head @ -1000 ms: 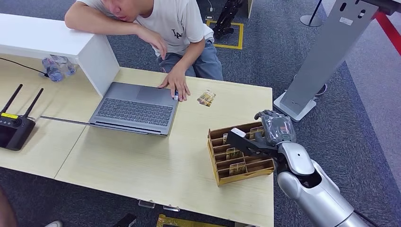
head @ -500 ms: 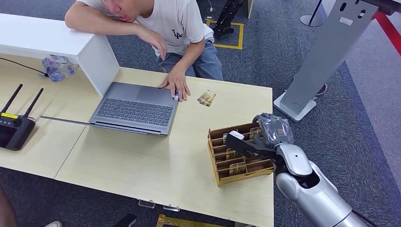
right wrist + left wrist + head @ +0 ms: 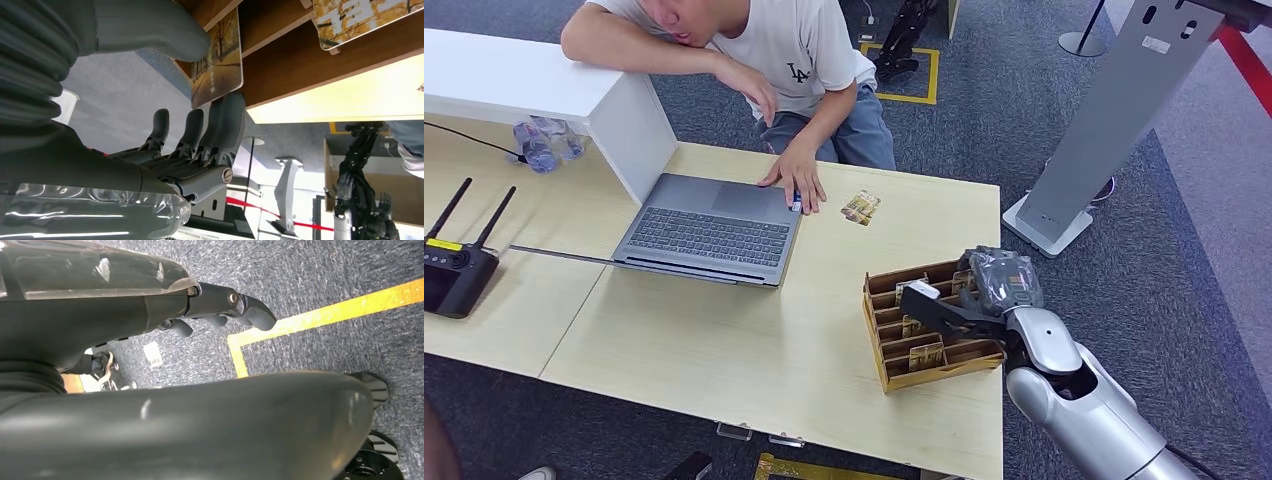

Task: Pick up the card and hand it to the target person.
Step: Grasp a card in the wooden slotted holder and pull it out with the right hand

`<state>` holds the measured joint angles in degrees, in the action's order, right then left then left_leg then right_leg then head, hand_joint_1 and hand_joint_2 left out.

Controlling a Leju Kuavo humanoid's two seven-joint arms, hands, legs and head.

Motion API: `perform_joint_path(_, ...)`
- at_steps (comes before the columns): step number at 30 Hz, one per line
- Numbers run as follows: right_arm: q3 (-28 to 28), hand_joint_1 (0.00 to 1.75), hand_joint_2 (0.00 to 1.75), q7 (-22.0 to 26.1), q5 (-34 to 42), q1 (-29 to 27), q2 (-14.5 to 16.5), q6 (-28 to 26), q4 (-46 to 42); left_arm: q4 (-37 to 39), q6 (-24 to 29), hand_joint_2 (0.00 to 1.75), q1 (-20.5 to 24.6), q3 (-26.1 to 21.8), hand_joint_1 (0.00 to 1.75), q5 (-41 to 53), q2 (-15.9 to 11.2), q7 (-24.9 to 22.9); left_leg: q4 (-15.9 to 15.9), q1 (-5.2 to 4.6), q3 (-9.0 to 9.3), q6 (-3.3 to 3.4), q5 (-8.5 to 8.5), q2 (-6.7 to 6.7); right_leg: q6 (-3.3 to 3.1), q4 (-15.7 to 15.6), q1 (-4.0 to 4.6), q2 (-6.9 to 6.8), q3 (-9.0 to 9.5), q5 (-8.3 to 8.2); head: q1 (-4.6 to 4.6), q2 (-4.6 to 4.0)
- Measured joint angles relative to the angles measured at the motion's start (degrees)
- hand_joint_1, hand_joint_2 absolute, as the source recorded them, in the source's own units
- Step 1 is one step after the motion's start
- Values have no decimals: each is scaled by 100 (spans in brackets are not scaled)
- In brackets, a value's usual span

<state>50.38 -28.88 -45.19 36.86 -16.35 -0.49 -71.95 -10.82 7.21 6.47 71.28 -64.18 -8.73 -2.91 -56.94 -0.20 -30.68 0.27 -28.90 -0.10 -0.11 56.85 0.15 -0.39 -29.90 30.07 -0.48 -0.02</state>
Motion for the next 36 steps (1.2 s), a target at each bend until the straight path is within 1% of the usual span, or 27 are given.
perform_joint_path(15, 3, 93, 175, -40, 30, -1, -2, -5, 43, -1, 7, 0, 0, 0, 0, -2, -2, 0, 0, 0, 0, 0, 0, 0, 0, 0, 0, 0, 0, 0, 0, 0)
perform_joint_path(18, 3, 100, 175, -40, 31, -1, -2, -7, 43, -1, 7, 0, 0, 0, 0, -2, -2, 0, 0, 0, 0, 0, 0, 0, 0, 0, 0, 0, 0, 0, 0, 0)
perform_joint_path(24, 7, 127, 175, -40, 48, -1, -2, -6, 44, -1, 7, 0, 0, 0, 0, -4, -2, 0, 0, 0, 0, 0, 0, 0, 0, 0, 0, 0, 0, 0, 0, 0)
perform_joint_path(25, 8, 129, 175, -41, 48, -1, -2, -6, 45, -1, 6, 0, 0, 0, 0, -4, -2, 0, 0, 0, 0, 0, 0, 0, 0, 0, 0, 0, 0, 0, 0, 0)
perform_joint_path(27, 10, 126, 175, -42, 56, -1, -2, -6, 49, -1, 5, 0, 0, 0, 0, -6, -2, 0, 0, 0, 1, 0, 0, 0, 0, 0, 0, 0, 0, 0, 0, 0)
perform_joint_path(30, 13, 115, 175, -48, 91, -1, -2, -7, 50, 0, 5, 0, 0, 0, 0, -11, -2, 0, 0, 0, 1, 0, 0, 0, 0, 0, 0, 1, 0, 0, 0, 0)
perform_joint_path(31, 15, 115, 175, -49, 102, -1, -2, -8, 51, -1, 5, 0, 0, 0, 0, -13, -2, 0, 0, 0, 2, 0, 0, 0, 0, 0, 0, 1, 0, 0, 0, 0)
perform_joint_path(36, 31, 126, 175, -50, 128, -1, -2, -9, 66, -1, 4, 0, -1, 0, 0, -16, -2, 0, 0, 0, 2, 0, 0, 1, 0, 0, 0, 1, 1, 0, 0, 0)
